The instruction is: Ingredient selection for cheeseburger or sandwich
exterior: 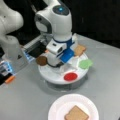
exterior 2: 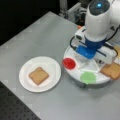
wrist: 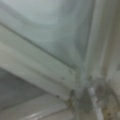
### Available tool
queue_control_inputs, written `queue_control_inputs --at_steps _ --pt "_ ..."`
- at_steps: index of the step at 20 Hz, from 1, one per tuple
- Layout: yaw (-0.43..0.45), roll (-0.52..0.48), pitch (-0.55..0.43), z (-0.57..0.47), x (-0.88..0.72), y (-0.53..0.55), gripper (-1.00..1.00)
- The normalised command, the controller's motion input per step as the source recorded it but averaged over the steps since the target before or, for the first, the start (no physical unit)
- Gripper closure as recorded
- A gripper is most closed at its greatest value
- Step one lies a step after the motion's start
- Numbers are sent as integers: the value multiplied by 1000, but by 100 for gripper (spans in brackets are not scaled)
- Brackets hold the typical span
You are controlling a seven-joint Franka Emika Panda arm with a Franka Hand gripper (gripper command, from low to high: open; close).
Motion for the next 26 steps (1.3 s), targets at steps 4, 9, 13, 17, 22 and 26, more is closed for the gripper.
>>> queue_control_inputs --at_steps 4,9,13,17,22,26 --pt "61 -85 -156 -94 -134 -75 -100" --pt "102 -108 -151 -85 -141 -125 -100" --pt "147 -123 -139 -79 -155 -117 -100" --pt "143 -80 -134 -90 -174 -55 -100" --pt "142 -48 -145 -103 -195 -29 -100" --pt "147 -13 -145 -108 -215 -25 -100"
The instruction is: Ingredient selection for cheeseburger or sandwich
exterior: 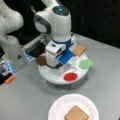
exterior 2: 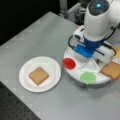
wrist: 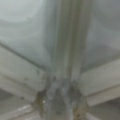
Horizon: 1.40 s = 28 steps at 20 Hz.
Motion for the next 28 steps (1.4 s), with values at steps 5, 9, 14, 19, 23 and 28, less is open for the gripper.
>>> queue_control_inputs --at_steps 5,9,14,19,23,28 --pt "147 6 -147 -107 -220 -21 -100" --pt "141 9 -155 -121 -211 -19 -100" --pt "132 19 -161 -122 -204 5 -100" --pt "127 34 -177 -120 -197 19 -100" --pt "126 51 -181 -107 -199 28 -100" --pt "173 70 -181 -94 -218 -9 -100"
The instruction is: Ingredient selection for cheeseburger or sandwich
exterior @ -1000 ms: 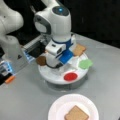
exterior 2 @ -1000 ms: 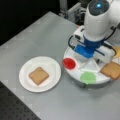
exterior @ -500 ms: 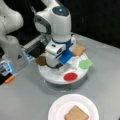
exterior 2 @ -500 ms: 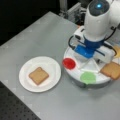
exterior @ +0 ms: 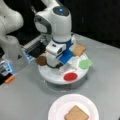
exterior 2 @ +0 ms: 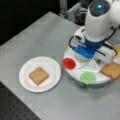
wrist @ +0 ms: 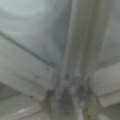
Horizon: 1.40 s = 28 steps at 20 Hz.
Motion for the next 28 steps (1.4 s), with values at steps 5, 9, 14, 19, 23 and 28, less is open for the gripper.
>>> queue_control_inputs --at_steps 5,9,14,19,23,28 --pt "260 108 -147 -73 -254 -71 -100" --pt "253 129 -119 -54 -275 -118 -100" --pt "219 126 -106 -42 -286 -147 -100" --pt "270 139 -65 -18 -295 -176 -100" --pt "355 122 -56 1 -279 -197 -100" --pt "324 90 -72 1 -261 -228 -100"
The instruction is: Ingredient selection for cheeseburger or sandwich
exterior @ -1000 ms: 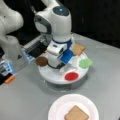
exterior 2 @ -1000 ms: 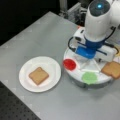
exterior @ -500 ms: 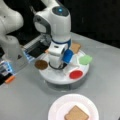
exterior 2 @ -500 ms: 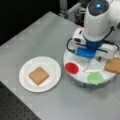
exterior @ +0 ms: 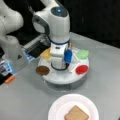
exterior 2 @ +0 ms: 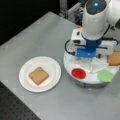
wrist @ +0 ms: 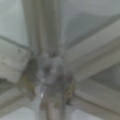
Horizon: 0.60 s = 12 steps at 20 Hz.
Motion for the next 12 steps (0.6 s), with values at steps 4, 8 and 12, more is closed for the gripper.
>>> queue_control_inputs --at_steps 4,8,12 --pt "268 7 -100 22 -237 -247 -100" --pt "293 -11 -87 45 -211 -260 -100" --pt "327 11 -67 2 -161 -261 -100"
